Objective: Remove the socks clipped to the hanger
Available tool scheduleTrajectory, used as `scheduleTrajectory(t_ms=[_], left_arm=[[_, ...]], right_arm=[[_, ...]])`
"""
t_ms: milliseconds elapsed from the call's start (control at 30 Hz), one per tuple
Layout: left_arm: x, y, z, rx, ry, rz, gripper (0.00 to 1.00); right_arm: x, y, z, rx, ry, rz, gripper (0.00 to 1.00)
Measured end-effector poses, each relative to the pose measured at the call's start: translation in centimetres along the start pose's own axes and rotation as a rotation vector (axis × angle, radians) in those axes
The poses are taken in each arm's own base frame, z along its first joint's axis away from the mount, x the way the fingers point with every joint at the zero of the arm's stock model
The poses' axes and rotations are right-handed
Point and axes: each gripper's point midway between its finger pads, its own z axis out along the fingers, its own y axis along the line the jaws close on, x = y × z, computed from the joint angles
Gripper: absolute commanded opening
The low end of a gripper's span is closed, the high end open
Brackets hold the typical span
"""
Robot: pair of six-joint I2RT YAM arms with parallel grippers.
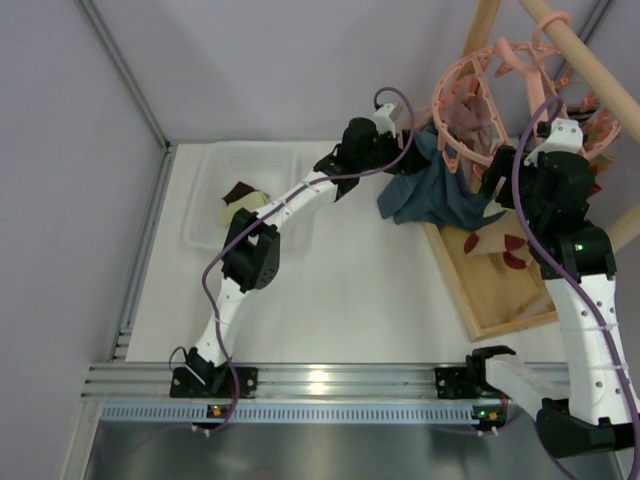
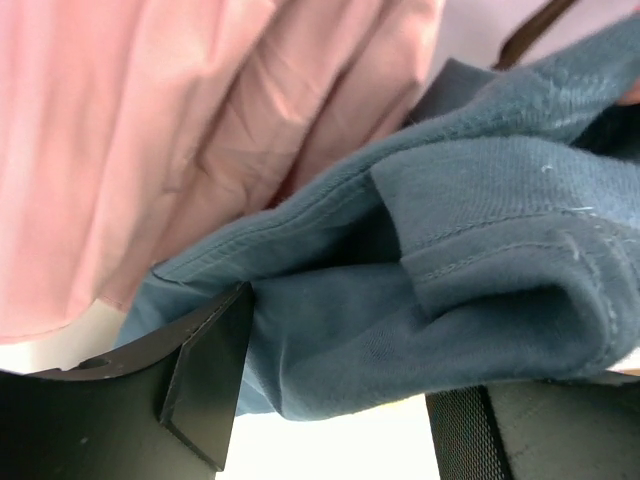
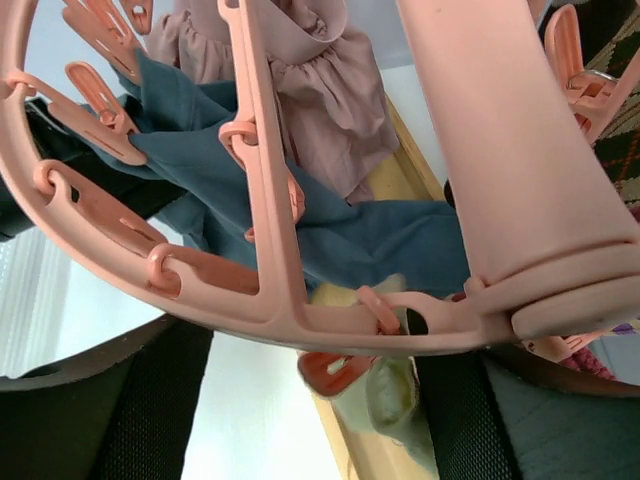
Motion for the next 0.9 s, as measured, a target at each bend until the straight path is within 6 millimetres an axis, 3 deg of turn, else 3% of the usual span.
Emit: scheduleTrajectory(t_ms=[133, 367, 467, 567, 700, 800, 900], left_arm=[[1.0, 0.0, -0.1, 0.022, 0.029, -0.003, 0.68], [5.9, 0.7, -1.7, 0.014, 0.147, -0.026, 0.66], [7.7, -0.3, -3.1, 0.003, 0.185, 0.011, 0.67], [9.0, -3.2, -4.7, 0.010, 0.199, 0.090, 0.69], [9.2, -9.7, -7.0, 0.119, 0.127, 0.197, 0.77], [7.6, -14.4, -7.6, 0.229, 0.026, 0.269, 0.86], [6.1, -16.1, -7.1, 0.272, -0.061, 0.329, 0.90]], right_arm=[[-0.4, 0.4, 0.1, -0.021, -0.020, 0.005, 0.63], [-0.3, 0.9, 0.3, -0.049, -0.027, 0.007, 0.50], [-0.3, 1.1, 0.3, -0.062, -0.029, 0.010, 0.49], [-0.4, 1.4, 0.2, -0.078, -0.031, 0.018, 0.46], [-0.3, 1.8, 0.1, -0.093, -0.028, 0.037, 0.46], [-0.3, 2.1, 0.1, -0.109, -0.025, 0.051, 0.46], [-0.3, 2.3, 0.1, -0.120, -0.023, 0.060, 0.46]])
